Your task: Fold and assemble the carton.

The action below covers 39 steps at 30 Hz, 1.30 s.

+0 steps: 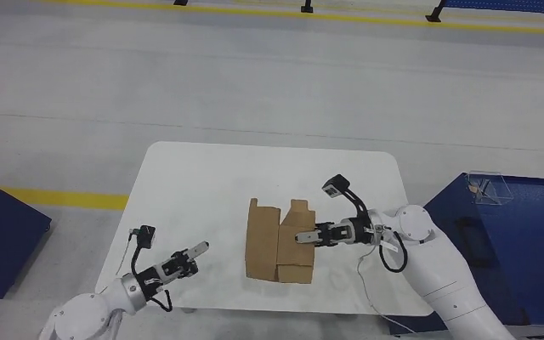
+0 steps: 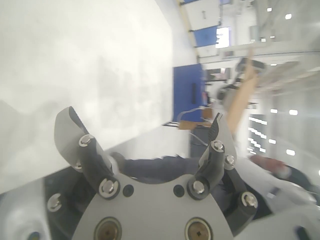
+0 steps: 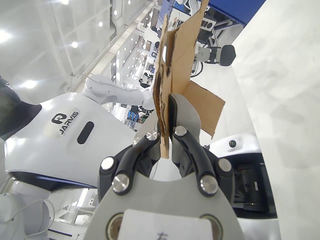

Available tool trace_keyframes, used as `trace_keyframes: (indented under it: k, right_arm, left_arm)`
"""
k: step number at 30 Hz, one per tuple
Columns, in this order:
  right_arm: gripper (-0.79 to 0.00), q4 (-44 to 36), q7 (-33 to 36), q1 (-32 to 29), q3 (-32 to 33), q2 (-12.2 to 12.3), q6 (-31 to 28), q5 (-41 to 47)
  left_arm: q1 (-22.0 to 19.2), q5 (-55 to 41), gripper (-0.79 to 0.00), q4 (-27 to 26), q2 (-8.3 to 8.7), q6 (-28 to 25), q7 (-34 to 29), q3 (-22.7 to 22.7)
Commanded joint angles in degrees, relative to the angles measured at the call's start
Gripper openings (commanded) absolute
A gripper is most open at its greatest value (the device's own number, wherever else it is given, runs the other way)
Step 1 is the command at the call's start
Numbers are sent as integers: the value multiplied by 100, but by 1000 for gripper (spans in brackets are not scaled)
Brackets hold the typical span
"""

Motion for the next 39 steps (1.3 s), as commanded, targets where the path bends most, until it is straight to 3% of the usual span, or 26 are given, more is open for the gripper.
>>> trace_keyframes:
  k: [1, 4, 11, 12, 17, 30, 31, 32, 39]
  right_arm:
    - [-785, 57, 53, 42, -138, -21, 53, 96]
    - [-785, 103, 81, 94, -392, -68, 81, 152]
    - [-785, 198, 50, 169, -850, -178, 50, 301]
    - [-785, 215, 34, 181, -897, -191, 33, 302]
    - [-785, 264, -14, 227, -1072, -228, -14, 267]
    - [-785, 320, 10, 302, -1155, -219, 11, 274]
    - [-154, 320, 10, 302, -1155, -219, 11, 274]
    - [0, 320, 10, 302, -1155, -219, 11, 274]
    - [0, 320, 10, 302, -1155, -219, 11, 274]
  left_arm:
    - [-247, -1170, 0, 325, 9, 291, -667, 28]
    - [-359, -1127, 0, 412, 1, -66, -711, 267]
    - [-97, -582, 0, 19, -2, -722, -640, 837]
    - [-52, -565, -58, -26, -2, -800, -600, 874]
    - [75, -676, -785, -131, 14, -1023, -519, 915]
    - [49, -1054, -785, -45, 48, -1005, -642, 815]
    - [49, -1054, -785, -45, 48, -1005, -642, 815]
    - [49, -1054, -785, -45, 48, -1005, -642, 815]
    - [49, -1054, -785, -45, 48, -1005, -642, 815]
